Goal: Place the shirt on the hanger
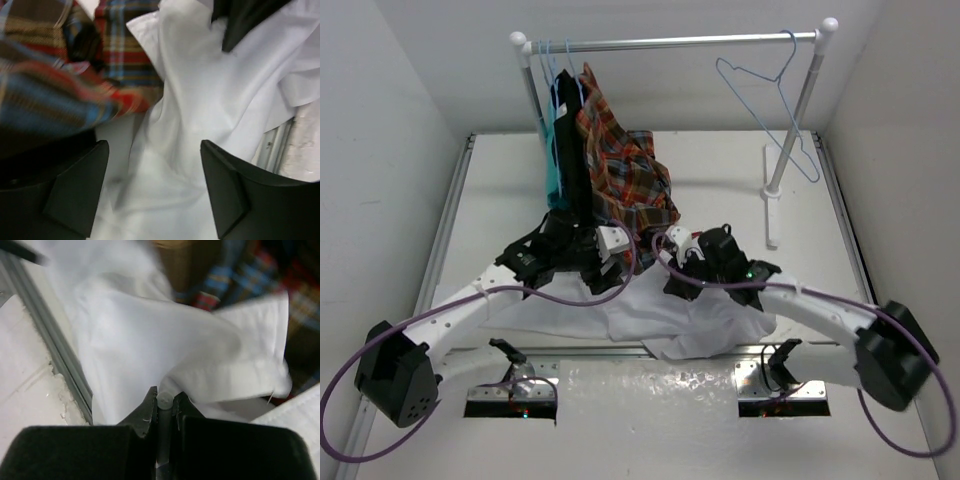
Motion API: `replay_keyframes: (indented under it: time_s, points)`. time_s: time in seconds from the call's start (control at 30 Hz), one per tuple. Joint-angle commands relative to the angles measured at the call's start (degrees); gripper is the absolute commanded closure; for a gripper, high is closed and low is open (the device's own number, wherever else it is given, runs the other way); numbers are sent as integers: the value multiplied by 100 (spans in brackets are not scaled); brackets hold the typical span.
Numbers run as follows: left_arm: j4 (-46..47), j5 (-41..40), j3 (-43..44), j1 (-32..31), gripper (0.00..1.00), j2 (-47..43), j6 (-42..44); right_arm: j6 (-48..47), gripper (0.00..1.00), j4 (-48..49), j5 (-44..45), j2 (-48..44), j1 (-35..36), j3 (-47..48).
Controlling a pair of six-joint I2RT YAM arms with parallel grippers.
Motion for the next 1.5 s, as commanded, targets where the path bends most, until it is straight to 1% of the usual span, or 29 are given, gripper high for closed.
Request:
replay_keyframes:
  time_s: [0.0,0.03,0.13,0.17,0.2,0.27,0.33,0.4,0.47,0.53,0.57,0.63,0.73,0.77,0.83,0.87,0.9,0.97,1.0,1.03,1.07,1.13,1.17,1.2,1.27,1.3,1.37,1.4,1.47]
  points:
    - [349,549,14,-175,27,-23,-15,-282,100,1171,1006,-956,715,-544]
    - [367,802,41,-202,25,-31,63,-421,100,1226,1409,-1236,1039,-710]
    - [428,1277,41,-246,19,-40,257,-800,100,1156,2035,-1458,1628,-782]
    - [472,1384,32,-307,15,-32,327,-835,100,1130,2159,-1511,1752,-791]
    - [499,1428,15,-368,14,-23,389,-1123,100,1147,2221,-1529,1876,-791]
    - [551,1429,-82,-535,10,91,512,-1310,100,1200,2204,-1529,2183,-747]
    - [665,1411,-230,-606,9,214,556,-1460,100,1209,2082,-1433,2377,-616]
    - [1034,1228,-372,-606,5,284,600,-1486,100,1191,1836,-1354,2448,-545]
    - [1254,841,-582,-606,3,381,880,-1451,100,1113,1704,-1362,2518,-492]
    - [1307,543,-740,-606,1,451,1407,-1372,100,937,1545,-1476,2527,-457]
    - [1412,428,-785,-606,1,530,1513,-1389,100,684,1501,-1528,2518,-448]
    - [1718,225,-838,-606,1,706,1549,-1486,100,393,1396,-1704,2527,-352]
    - [2097,435,-829,-624,5,847,1541,-1478,100,128,1273,-1757,2527,-255]
    - [2246,427,-829,-728,11,926,1532,-1451,100,67,1229,-1740,2527,-229]
    - [2379,444,-882,-904,19,996,1541,-1381,100,31,1193,-1740,2527,-246]
    - [2467,479,-899,-949,32,1032,1532,-1355,100,13,1185,-1792,2527,-263]
    - [2494,523,-960,-1010,59,1041,1515,-1311,93,-4,1280,-1888,2518,-316]
    - [2433,523,-987,-1054,91,1006,1514,-1223,68,-152,1569,-2020,2510,-325]
    - [2372,497,-996,-1072,100,971,1549,-1109,56,-276,1780,-2117,2501,-247]
    - [2214,358,-988,-1072,100,849,1567,-1056,46,-399,2008,-2214,2362,-185]
    - [2108,269,-970,-1072,100,769,1628,-1003,31,-661,2019,-2458,2230,-97]
    - [1889,-56,-987,-1081,100,463,1891,-557,18,-1013,1906,-2679,1476,227]
    - [1870,-170,-1014,-1098,100,365,2197,-172,10,-1102,1670,-2828,1151,368]
    - [1870,-458,-1092,-1142,100,260,2374,32,8,-1190,1616,-2847,477,587]
    - [1940,-854,-1215,-1353,100,-22,2778,523,9,-1618,1545,-2699,-37,816]
    - [2053,-1187,-1320,-1492,100,-92,2867,666,10,-1795,1614,-2385,-300,983]
    - [2230,-1392,-1357,-1573,100,-155,3069,999,11,-2157,1755,-1979,-399,1142]
    - [2204,-1462,-1348,-1617,100,-163,3087,1097,12,-2201,1782,-1612,-452,1273]
    - [2143,-1472,-1365,-1643,100,-181,3140,1351,12,-2237,1791,-1319,-496,1397]
